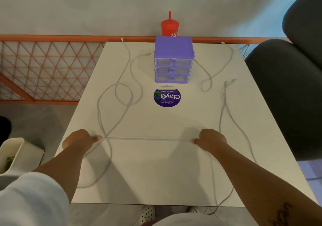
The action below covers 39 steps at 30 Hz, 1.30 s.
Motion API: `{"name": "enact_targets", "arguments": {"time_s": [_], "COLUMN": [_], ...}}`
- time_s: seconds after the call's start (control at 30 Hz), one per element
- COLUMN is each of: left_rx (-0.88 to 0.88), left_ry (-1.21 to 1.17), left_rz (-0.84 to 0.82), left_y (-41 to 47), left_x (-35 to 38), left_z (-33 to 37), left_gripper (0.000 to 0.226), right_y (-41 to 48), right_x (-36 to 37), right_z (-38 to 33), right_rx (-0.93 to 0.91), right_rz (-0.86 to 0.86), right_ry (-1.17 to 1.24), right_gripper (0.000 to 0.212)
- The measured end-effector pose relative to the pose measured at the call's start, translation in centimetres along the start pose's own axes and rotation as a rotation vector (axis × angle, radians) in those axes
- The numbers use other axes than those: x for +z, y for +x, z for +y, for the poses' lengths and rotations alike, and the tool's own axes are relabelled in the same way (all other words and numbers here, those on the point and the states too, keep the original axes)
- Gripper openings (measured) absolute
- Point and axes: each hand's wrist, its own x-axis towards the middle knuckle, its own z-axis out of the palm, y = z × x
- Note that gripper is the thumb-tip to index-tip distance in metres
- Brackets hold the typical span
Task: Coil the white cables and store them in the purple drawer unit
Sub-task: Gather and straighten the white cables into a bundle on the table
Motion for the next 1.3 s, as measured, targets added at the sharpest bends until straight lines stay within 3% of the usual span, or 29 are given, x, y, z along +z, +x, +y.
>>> {"name": "enact_targets", "arguments": {"time_s": [0.13, 0.33, 0.47, 0.6, 0.8, 0.93, 1.07, 1.17, 1.3], "left_rx": [-0.012, -0.033, -0.039, -0.053, -0.071, -0.068, -0.066, -0.068, -0.076], "left_ry": [0.017, 0.071, 0.083, 0.057, -0.044, -0.065, -0.074, -0.097, -0.112], "left_rz": [0.043, 0.083, 0.085, 0.081, 0.082, 0.075, 0.065, 0.058, 0.058], "left_y": [-0.6, -1.3, -1.3, -1.7, -2.2, -2.2, -2.3, -2.3, -2.4], "left_x": [0.0, -0.1, -0.3, -0.6, -0.5, -0.5, -0.4, -0.4, -0.3], "left_z": [0.5, 1.2, 1.5, 2.0, 2.6, 2.6, 2.6, 2.6, 2.8], "left_gripper": [0.049, 0.047, 0.049, 0.05, 0.047, 0.045, 0.045, 0.045, 0.043], "right_y": [-0.1, -3.0, -3.4, -2.1, -1.4, -0.9, -0.7, -0.8, -1.6], "right_x": [-6.2, -15.1, -14.6, -9.1, 0.3, 0.3, -0.9, -4.0, -9.8], "right_z": [0.2, 4.3, 6.8, 7.6, 10.1, 11.1, 11.7, 12.8, 15.4], "right_rx": [-0.019, -0.003, 0.0, 0.018, 0.16, 0.153, 0.032, -0.028, 0.033], "right_rz": [-0.11, -0.344, -0.261, -0.214, -0.178, -0.165, -0.22, -0.126, 0.0], "right_ry": [0.165, 0.302, 0.113, -0.08, 0.123, 0.11, 0.065, 0.119, 0.275], "right_gripper": [0.041, 0.025, 0.034, 0.042, 0.04, 0.049, 0.036, 0.024, 0.02]}}
